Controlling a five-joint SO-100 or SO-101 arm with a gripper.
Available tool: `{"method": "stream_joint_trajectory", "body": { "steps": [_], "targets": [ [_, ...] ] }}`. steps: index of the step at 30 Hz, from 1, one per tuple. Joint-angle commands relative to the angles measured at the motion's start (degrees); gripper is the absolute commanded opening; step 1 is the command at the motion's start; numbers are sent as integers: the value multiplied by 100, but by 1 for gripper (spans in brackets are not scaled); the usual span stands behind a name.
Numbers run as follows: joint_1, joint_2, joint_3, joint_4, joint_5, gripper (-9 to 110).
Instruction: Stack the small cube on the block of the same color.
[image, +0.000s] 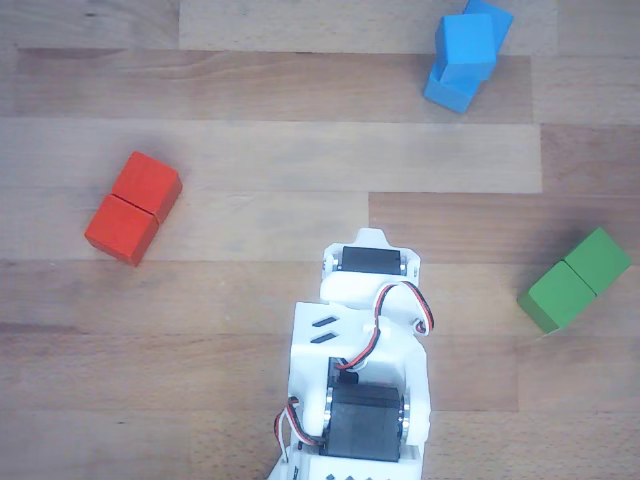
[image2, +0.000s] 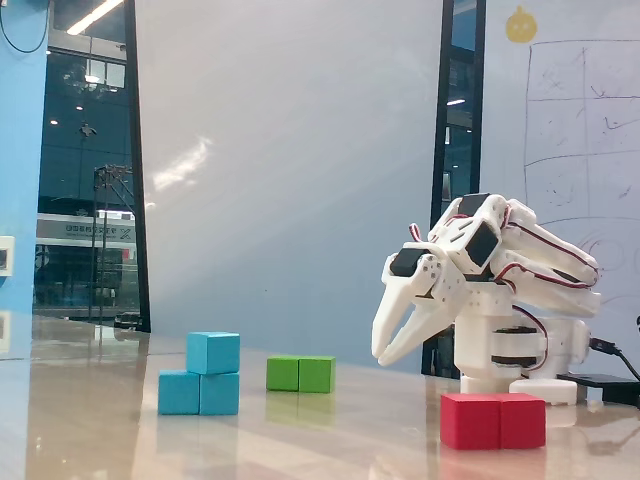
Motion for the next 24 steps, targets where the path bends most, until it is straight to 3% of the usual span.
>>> {"method": "stream_joint_trajectory", "body": {
  "steps": [1,24],
  "targets": [
    [44,167,-70,0,35,0],
    [176,176,-70,0,35,0]
  ]
}}
